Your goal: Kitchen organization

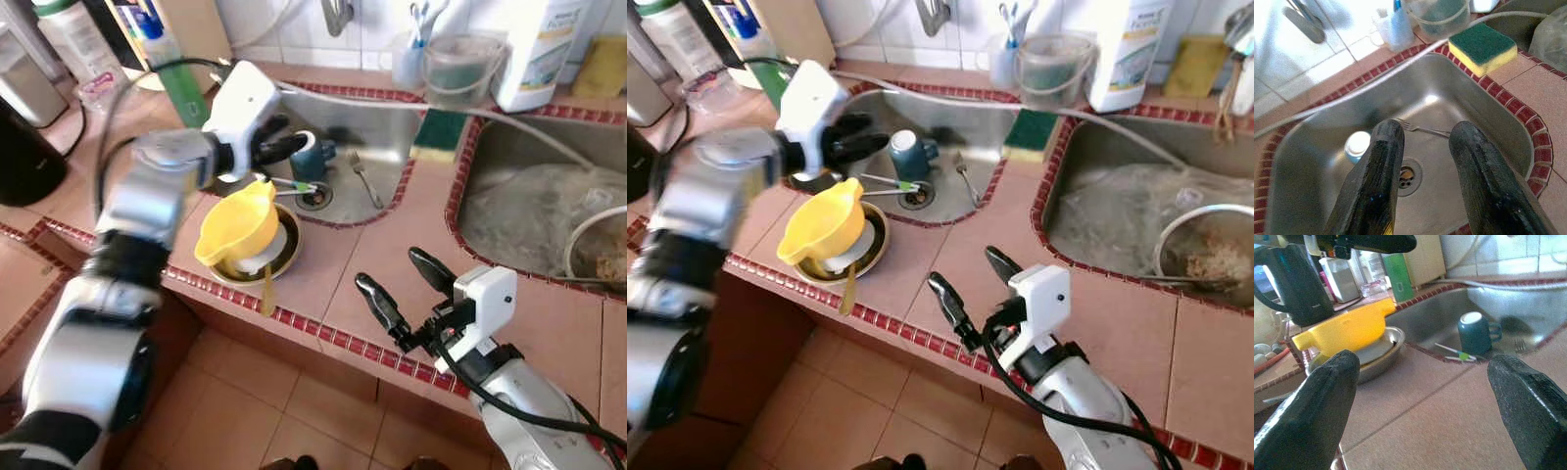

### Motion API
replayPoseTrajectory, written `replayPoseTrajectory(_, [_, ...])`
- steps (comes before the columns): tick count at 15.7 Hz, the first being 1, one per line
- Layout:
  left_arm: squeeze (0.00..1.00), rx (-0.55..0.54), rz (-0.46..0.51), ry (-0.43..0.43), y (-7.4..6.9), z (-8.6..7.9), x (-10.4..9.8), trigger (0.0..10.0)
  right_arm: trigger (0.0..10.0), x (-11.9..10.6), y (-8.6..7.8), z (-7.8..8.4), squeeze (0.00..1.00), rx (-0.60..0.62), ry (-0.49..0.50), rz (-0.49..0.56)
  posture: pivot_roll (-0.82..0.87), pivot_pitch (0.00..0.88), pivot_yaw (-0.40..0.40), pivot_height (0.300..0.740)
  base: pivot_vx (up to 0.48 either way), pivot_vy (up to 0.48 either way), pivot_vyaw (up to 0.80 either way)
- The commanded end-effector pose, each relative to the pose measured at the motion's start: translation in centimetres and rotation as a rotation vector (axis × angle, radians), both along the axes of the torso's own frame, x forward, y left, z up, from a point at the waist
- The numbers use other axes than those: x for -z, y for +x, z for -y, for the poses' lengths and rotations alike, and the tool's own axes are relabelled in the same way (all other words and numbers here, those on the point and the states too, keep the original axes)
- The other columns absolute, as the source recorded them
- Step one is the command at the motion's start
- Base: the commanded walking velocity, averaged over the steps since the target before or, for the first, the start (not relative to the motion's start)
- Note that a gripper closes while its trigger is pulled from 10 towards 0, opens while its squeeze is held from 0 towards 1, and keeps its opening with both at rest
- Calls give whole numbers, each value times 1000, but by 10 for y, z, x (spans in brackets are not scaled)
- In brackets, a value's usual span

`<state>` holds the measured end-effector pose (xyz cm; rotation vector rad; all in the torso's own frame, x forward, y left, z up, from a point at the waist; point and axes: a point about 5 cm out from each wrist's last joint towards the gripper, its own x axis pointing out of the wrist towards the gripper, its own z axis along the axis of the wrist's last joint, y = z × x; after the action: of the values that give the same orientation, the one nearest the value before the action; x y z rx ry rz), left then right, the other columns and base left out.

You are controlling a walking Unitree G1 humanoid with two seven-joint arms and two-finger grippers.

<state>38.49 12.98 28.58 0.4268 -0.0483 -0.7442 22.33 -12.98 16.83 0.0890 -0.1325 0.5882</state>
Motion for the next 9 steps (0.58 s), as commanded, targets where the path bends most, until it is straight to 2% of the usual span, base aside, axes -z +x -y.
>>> replayPoseTrajectory(1, [0, -6, -17, 29, -7, -10, -2, 10000, 10000, 2, 0, -2, 0, -19, 5, -3, -193, 88, 149, 740, 0, 0, 0])
replayPoseTrajectory(3, [0, -24, -71, 111, -23, -19, 6, 10000, 10000, 3, 2, -2, 0, -37, -4, -1, -190, 79, 138, 740, 0, 0, 0])
replayPoseTrajectory(4, [0, -32, -140, 109, -34, -24, 9, 10000, 10000, 3, 3, -2, 0, -50, -9, 0, -188, 77, 135, 740, 0, 0, 0])
replayPoseTrajectory(9, [0, 27, -249, 212, -59, -25, 27, 10000, 10000, 4, 6, -2, 0, -75, -22, 1, -174, 62, 112, 740, 0, 0, 0])
